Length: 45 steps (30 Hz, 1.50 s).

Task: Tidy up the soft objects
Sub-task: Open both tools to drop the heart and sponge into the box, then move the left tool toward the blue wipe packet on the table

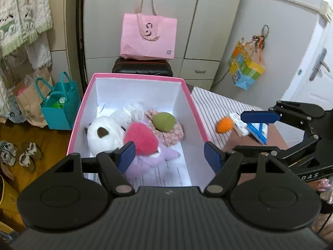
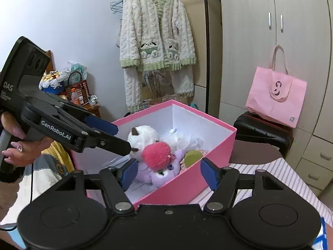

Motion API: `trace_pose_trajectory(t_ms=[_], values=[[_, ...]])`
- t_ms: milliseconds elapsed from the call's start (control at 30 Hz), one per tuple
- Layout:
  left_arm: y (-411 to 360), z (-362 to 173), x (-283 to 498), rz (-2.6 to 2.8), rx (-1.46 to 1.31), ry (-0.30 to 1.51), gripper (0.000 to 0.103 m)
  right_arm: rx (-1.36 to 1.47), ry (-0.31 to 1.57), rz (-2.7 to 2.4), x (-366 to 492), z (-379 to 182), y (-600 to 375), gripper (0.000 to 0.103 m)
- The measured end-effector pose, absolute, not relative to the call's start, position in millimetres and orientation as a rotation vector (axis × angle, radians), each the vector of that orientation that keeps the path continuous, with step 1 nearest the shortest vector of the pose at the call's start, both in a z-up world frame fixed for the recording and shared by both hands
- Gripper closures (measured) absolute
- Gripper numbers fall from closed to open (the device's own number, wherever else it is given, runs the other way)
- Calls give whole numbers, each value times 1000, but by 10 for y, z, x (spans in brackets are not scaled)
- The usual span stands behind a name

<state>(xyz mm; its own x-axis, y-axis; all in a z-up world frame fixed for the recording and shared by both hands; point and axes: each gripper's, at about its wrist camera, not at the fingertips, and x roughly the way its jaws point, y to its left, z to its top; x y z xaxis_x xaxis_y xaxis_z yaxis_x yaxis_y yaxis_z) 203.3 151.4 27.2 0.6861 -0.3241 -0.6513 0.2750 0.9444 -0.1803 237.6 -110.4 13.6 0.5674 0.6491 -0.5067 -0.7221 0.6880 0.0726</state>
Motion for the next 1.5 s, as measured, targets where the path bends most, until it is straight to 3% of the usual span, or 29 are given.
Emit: trace_pose_trajectory(t_ms=[400, 933, 1500], values=[[1155, 526, 1202, -458, 109, 680, 30, -207, 527, 818, 1631, 314, -1368, 29], [549, 601, 633, -599, 224, 655, 25, -170, 580, 723, 1086, 144, -2005, 26], [-247, 353, 1246, -686, 79, 721, 18, -84, 550, 562, 1321, -99, -2942, 20]])
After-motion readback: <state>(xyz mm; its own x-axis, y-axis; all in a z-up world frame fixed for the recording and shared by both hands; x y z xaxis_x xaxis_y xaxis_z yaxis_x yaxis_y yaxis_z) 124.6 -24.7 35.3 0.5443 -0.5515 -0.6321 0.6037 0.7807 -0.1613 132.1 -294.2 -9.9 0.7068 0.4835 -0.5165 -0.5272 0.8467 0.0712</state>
